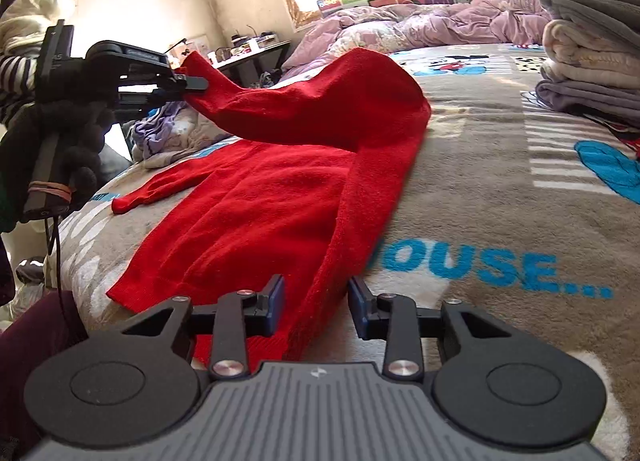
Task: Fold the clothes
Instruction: 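Fold the held sleeve across the sweater body with the left gripper, release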
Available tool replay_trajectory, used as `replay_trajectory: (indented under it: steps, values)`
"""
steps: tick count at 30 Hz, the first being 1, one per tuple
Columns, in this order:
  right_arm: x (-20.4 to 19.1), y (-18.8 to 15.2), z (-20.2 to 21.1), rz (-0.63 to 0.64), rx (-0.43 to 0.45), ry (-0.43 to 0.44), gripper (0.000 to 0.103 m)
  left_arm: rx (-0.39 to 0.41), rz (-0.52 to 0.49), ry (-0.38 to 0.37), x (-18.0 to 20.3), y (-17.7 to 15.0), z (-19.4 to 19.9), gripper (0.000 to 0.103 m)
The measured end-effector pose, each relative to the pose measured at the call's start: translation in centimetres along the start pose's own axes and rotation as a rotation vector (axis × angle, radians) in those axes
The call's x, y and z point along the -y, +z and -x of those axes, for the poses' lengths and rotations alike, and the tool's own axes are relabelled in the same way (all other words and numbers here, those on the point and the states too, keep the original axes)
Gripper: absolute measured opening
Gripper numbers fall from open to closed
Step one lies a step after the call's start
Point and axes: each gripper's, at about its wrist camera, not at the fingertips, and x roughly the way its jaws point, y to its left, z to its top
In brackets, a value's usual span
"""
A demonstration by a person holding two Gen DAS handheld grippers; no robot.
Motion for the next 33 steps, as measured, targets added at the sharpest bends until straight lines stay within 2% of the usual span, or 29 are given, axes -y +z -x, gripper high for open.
replay_trajectory:
  steps: [5,11,13,17,21,24,31,33]
  values:
    - [-1.7,0.3,-0.1,0.037,0.050,0.064,0.025,0.003,-0.025,0.018,-0.4,1.4,-1.1,0.008]
    - [-3.3,0.7,0.0,0.063,0.115,0.147,0.024,0.040,-0.053,0.044,-1.5,3.3,-0.9,0.008]
    - [-3.6,0.7,0.2,0.070,0.123,0.167,0.024,0.013,-0.046,0.045,-2.4,3.0,-1.5,0.008]
    - [-3.3,0.7,0.2,0.056,0.111,0.150,0.026,-0.042,-0.063,0.076,-3.4,1.5,-2.9,0.008]
    - [-2.5,1.1,1.9,0.046,0.167,0.112,0.026,-0.057,-0.018,0.094,-5.1,0.3,-3.1,0.008]
    - [-0.7,1.4,3.0,0.012,0.187,0.033,0.027,-0.073,-0.011,0.107,-5.9,-0.4,-3.0,0.008]
    - [0.7,1.0,2.8,0.037,0.179,-0.001,0.027,-0.112,0.004,0.138,-7.6,-2.2,-2.7,0.009]
    - [-1.0,0.5,1.2,0.104,0.118,0.024,0.027,-0.106,0.022,0.145,-8.0,-2.5,-2.7,0.009]
